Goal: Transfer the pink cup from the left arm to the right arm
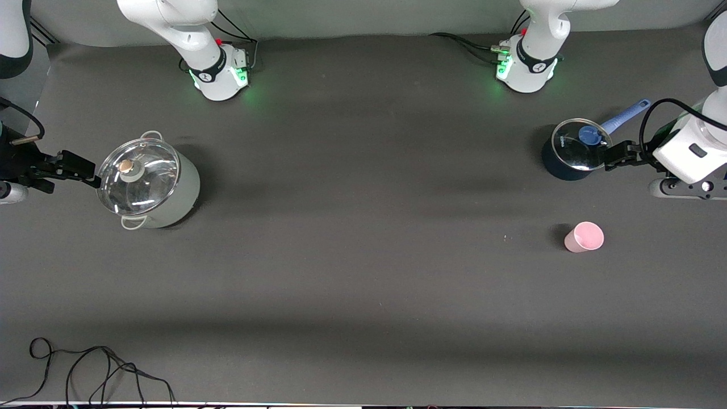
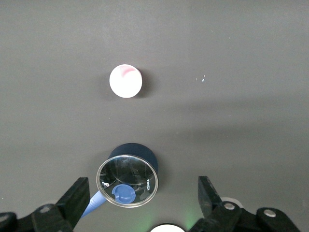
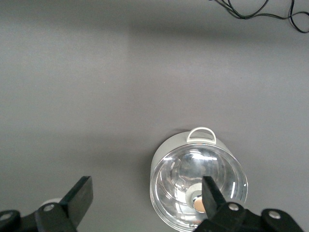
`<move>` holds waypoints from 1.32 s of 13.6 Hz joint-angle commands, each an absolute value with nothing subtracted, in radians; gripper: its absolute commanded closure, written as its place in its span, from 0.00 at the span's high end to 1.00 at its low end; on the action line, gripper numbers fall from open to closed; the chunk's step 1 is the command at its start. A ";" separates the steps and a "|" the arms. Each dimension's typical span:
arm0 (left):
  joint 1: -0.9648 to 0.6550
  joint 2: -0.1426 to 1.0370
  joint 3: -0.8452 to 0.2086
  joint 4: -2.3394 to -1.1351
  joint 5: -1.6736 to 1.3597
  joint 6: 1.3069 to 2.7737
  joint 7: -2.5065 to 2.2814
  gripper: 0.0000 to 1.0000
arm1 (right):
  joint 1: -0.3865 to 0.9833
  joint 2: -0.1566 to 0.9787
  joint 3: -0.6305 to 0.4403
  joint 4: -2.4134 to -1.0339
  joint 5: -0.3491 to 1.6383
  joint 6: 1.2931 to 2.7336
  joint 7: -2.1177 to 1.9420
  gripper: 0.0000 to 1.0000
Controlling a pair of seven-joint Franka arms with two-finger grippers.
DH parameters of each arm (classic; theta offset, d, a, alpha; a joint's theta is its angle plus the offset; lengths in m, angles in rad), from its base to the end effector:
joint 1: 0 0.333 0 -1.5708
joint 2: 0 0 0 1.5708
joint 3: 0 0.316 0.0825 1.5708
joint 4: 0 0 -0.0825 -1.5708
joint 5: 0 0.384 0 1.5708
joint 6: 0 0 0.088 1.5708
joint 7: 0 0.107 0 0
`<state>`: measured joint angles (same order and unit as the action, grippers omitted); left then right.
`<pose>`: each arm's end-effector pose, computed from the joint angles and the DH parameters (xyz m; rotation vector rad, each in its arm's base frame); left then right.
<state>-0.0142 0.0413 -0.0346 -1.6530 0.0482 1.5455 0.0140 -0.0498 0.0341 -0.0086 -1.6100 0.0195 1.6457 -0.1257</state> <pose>0.5575 -0.0216 0.5612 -3.0822 0.1006 0.2285 0.5696 -0.0313 0.5933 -3.1210 -0.1028 -0.0052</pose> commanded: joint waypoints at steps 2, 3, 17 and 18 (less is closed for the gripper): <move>0.006 0.073 -0.034 -1.586 0.038 1.499 0.136 1.00 | -0.049 0.028 -0.015 -1.608 0.008 1.637 -0.147 1.00; 0.026 0.093 -0.034 -1.559 0.038 1.482 0.202 1.00 | -0.049 0.028 -0.015 -1.608 0.008 1.637 -0.147 1.00; 0.357 0.248 -0.034 -1.529 -0.158 1.626 1.222 1.00 | -0.049 0.026 -0.015 -1.605 0.008 1.625 -0.147 1.00; 0.379 0.273 -0.034 -1.529 -0.193 1.638 1.283 1.00 | -0.049 0.026 -0.014 -1.605 0.008 1.624 -0.147 1.00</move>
<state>0.3463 0.2324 -0.0275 -1.5578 -0.1392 1.6282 1.1747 -0.0506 0.0340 -0.0108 -1.6098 0.0195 1.6404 -0.1262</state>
